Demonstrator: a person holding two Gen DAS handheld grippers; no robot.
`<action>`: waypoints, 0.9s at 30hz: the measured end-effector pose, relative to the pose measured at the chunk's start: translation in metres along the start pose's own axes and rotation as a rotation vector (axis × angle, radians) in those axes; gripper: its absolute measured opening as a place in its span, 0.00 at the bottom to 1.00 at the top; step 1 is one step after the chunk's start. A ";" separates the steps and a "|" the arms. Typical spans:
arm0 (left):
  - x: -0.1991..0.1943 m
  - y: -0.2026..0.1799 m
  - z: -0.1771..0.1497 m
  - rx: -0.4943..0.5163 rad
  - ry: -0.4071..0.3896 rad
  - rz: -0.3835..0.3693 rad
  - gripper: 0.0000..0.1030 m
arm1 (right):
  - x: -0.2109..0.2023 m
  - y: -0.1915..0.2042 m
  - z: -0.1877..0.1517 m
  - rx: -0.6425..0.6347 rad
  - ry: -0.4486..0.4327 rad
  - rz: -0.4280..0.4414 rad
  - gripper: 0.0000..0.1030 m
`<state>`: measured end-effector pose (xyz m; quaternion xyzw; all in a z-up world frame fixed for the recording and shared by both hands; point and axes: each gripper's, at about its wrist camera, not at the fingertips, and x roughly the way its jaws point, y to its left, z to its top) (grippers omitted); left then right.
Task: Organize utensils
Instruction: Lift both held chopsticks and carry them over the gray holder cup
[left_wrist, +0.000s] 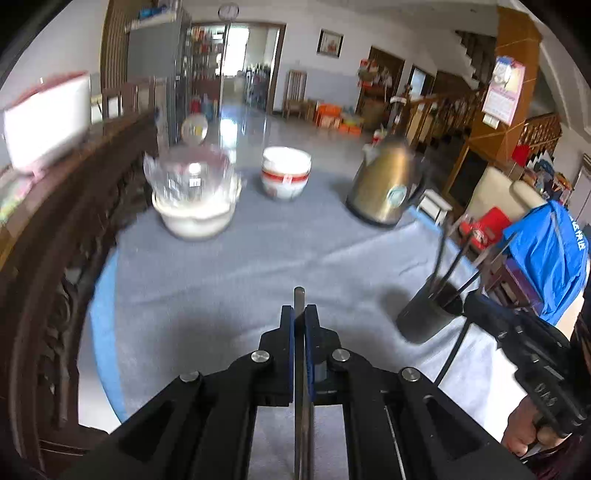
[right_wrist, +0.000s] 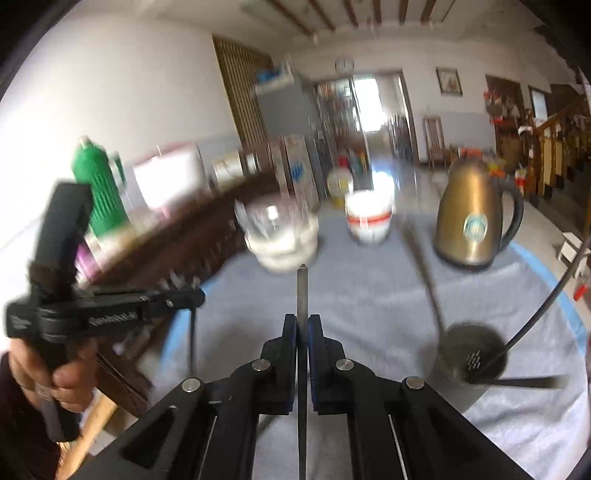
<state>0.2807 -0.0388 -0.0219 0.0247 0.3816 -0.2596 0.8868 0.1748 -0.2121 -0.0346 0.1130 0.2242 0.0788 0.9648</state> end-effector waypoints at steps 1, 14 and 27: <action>-0.008 -0.005 0.004 0.005 -0.019 0.001 0.05 | -0.009 0.000 0.005 0.006 -0.029 0.002 0.06; -0.074 -0.085 0.057 0.053 -0.243 -0.079 0.05 | -0.114 -0.031 0.075 -0.005 -0.417 -0.153 0.06; -0.047 -0.162 0.085 0.031 -0.395 -0.125 0.05 | -0.092 -0.078 0.074 -0.001 -0.538 -0.335 0.06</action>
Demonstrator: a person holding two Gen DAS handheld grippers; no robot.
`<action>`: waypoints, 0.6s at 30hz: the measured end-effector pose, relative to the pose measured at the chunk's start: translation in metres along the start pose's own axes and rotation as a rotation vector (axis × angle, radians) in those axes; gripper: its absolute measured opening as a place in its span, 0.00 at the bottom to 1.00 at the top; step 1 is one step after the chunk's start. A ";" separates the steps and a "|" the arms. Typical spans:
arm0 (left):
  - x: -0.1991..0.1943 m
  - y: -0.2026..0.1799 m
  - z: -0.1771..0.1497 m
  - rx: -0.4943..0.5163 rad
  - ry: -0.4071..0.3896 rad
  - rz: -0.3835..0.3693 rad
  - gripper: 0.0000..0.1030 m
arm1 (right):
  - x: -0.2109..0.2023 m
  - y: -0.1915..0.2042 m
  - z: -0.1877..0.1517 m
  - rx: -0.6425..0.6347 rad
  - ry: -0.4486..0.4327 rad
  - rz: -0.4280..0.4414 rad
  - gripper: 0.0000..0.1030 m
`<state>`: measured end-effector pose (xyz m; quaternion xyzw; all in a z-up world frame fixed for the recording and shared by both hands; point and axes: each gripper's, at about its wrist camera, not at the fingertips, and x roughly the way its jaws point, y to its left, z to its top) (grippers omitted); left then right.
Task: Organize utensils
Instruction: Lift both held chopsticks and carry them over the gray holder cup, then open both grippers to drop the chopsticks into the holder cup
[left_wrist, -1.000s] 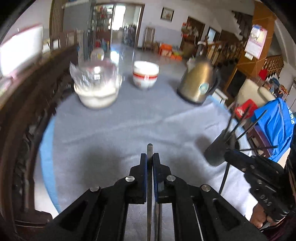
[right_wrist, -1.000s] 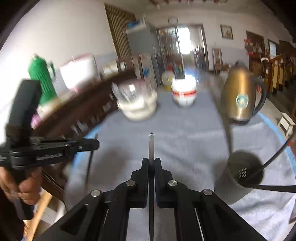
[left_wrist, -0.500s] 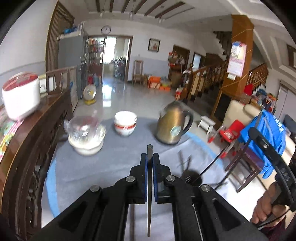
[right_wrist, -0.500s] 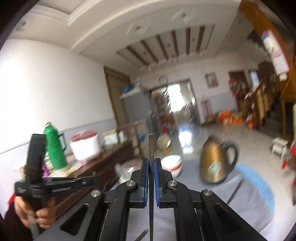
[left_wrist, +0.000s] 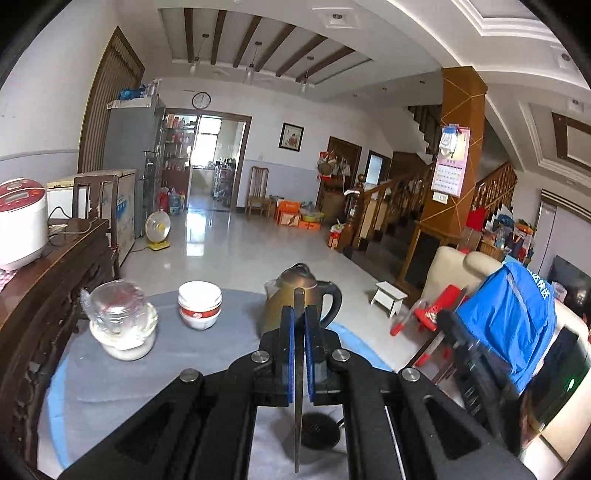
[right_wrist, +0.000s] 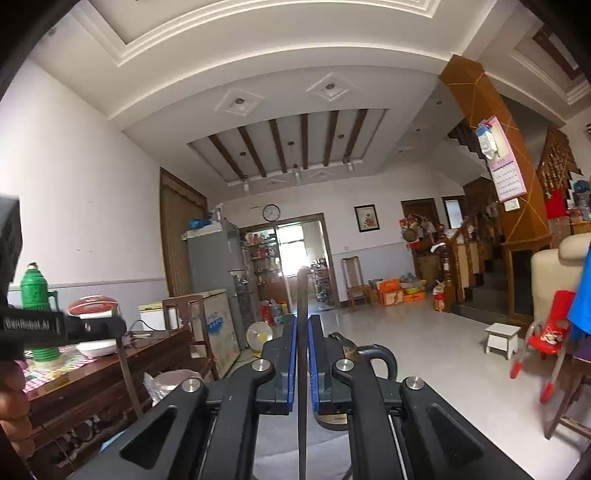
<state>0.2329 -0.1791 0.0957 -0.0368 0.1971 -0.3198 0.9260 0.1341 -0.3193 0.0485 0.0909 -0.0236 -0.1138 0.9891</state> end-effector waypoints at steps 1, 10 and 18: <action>0.006 -0.004 -0.001 0.003 -0.009 0.005 0.05 | 0.003 -0.002 -0.003 0.006 0.005 -0.002 0.06; 0.055 -0.026 -0.026 -0.016 -0.041 0.041 0.05 | 0.016 -0.027 -0.035 0.071 0.060 -0.021 0.06; 0.088 -0.018 -0.063 -0.038 0.047 0.058 0.05 | 0.018 -0.046 -0.060 0.103 0.160 0.014 0.06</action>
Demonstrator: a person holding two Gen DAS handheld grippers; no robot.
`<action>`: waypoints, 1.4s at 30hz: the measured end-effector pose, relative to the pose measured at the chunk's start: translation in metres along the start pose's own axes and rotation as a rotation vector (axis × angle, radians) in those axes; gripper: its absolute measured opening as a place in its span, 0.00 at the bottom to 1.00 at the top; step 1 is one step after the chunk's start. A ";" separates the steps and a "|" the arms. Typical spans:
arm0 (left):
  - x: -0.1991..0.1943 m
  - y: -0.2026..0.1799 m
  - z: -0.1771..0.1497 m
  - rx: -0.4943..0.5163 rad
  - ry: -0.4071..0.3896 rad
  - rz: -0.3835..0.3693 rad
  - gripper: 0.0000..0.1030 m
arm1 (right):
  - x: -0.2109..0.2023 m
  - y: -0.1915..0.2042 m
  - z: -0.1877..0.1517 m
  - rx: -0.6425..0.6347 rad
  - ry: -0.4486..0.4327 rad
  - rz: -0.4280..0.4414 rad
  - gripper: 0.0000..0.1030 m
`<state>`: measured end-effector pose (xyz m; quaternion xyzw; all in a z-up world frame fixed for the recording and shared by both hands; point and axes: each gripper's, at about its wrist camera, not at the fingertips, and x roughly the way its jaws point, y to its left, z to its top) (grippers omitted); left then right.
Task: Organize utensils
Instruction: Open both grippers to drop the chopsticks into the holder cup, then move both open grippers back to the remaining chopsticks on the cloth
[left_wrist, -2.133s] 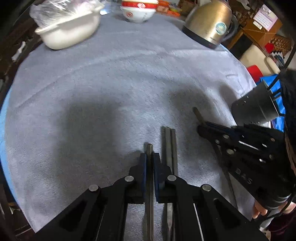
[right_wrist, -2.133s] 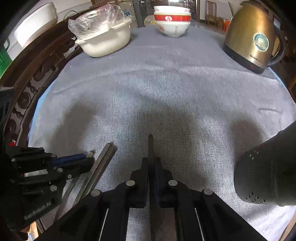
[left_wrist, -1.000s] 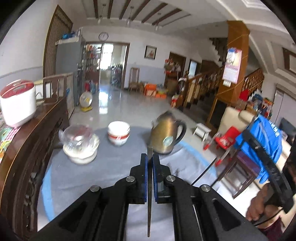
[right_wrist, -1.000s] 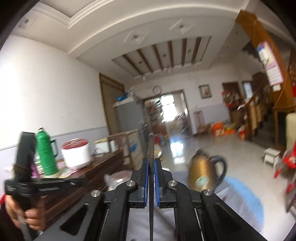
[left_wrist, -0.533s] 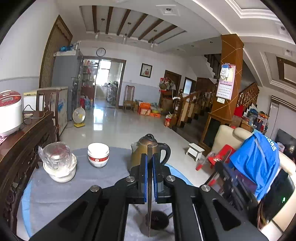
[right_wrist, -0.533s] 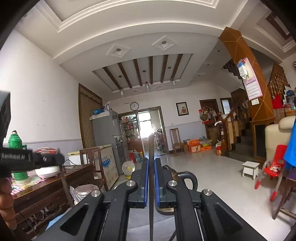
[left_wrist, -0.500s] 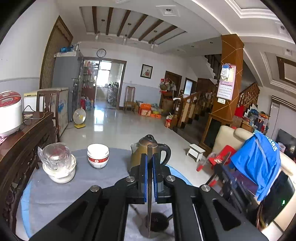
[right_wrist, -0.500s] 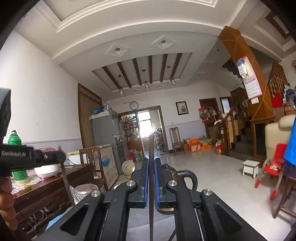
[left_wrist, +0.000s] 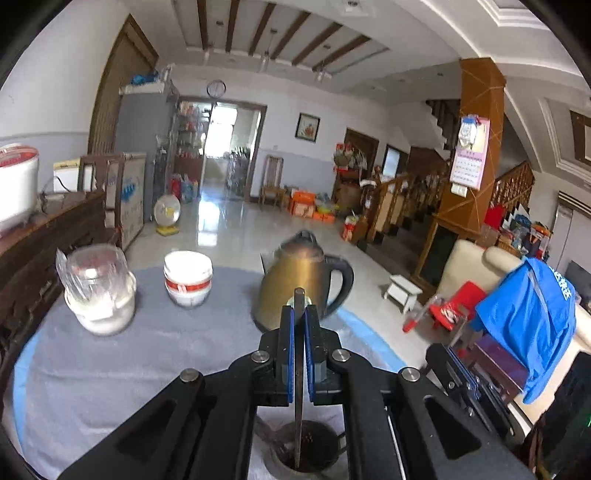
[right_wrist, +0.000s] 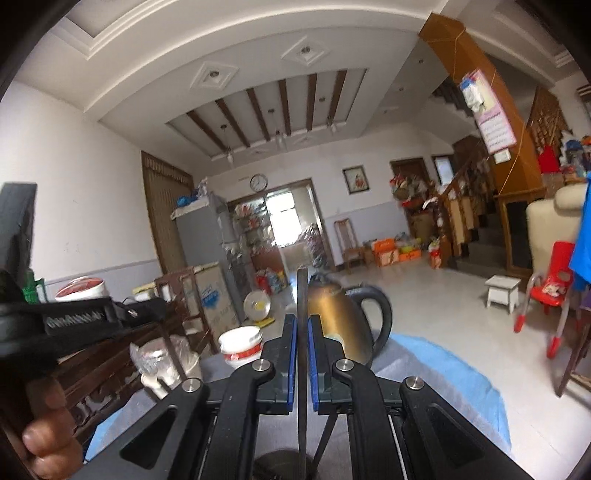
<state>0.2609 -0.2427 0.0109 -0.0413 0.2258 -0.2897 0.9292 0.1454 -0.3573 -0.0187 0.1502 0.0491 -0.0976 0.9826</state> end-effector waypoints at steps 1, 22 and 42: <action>0.001 0.002 -0.004 0.002 0.013 -0.001 0.05 | -0.001 -0.002 -0.003 0.007 0.012 0.003 0.06; -0.105 0.096 -0.050 0.062 0.091 0.110 0.46 | -0.071 -0.067 -0.020 0.341 0.025 0.078 0.65; -0.078 0.205 -0.208 -0.157 0.611 0.274 0.49 | -0.035 0.044 -0.182 0.080 0.600 0.305 0.38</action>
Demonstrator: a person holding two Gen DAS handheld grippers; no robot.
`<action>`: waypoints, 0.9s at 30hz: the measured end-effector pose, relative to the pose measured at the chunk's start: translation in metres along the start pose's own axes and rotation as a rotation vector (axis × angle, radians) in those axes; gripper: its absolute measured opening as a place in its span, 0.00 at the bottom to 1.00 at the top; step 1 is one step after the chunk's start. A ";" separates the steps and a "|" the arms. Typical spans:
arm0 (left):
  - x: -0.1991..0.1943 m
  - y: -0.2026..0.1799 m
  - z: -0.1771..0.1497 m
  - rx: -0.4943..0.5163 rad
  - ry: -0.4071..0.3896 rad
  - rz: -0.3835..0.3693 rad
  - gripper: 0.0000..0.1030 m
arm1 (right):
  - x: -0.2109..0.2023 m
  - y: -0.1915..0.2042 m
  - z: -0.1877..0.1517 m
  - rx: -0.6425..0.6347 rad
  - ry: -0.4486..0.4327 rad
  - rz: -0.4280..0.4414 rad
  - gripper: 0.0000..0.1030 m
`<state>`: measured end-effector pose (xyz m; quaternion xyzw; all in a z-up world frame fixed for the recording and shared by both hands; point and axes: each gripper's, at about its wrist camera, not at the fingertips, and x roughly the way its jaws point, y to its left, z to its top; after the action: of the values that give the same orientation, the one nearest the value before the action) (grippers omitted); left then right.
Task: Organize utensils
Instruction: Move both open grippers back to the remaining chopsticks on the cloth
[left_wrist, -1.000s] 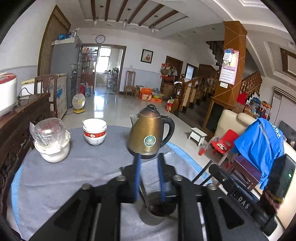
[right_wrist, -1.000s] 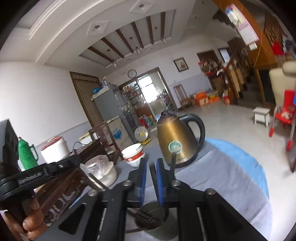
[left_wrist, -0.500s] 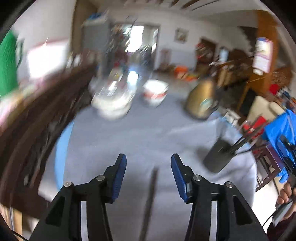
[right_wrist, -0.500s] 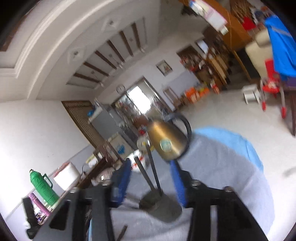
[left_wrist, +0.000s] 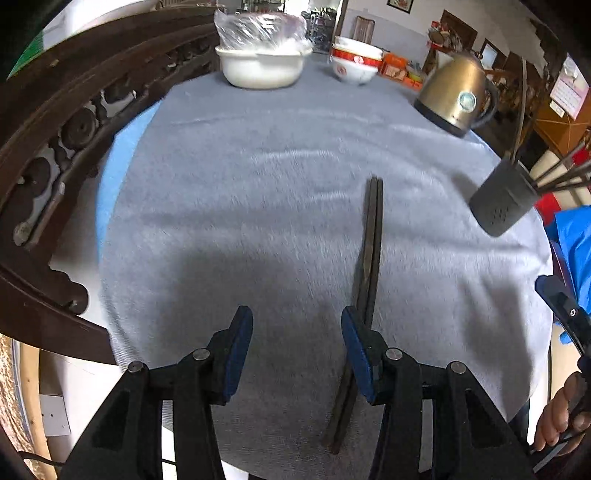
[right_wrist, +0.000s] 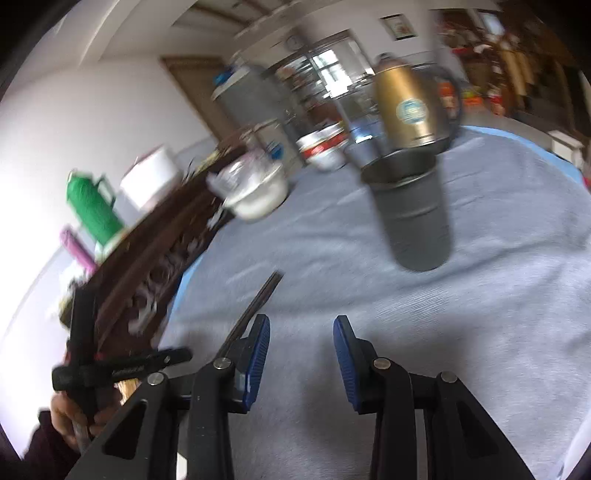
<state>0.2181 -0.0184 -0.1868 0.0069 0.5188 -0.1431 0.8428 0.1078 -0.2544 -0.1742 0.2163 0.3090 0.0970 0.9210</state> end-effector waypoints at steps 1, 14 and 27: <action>0.001 0.000 -0.001 -0.003 0.008 -0.008 0.46 | 0.003 0.004 -0.003 -0.012 0.006 0.000 0.38; 0.013 -0.014 -0.002 -0.017 0.041 -0.142 0.25 | 0.021 -0.010 0.000 0.063 0.039 0.004 0.38; 0.032 -0.054 0.009 -0.019 0.098 -0.210 0.24 | 0.017 -0.026 0.001 0.110 0.012 0.002 0.38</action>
<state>0.2264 -0.0793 -0.2032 -0.0484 0.5585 -0.2250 0.7969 0.1227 -0.2721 -0.1945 0.2663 0.3192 0.0820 0.9058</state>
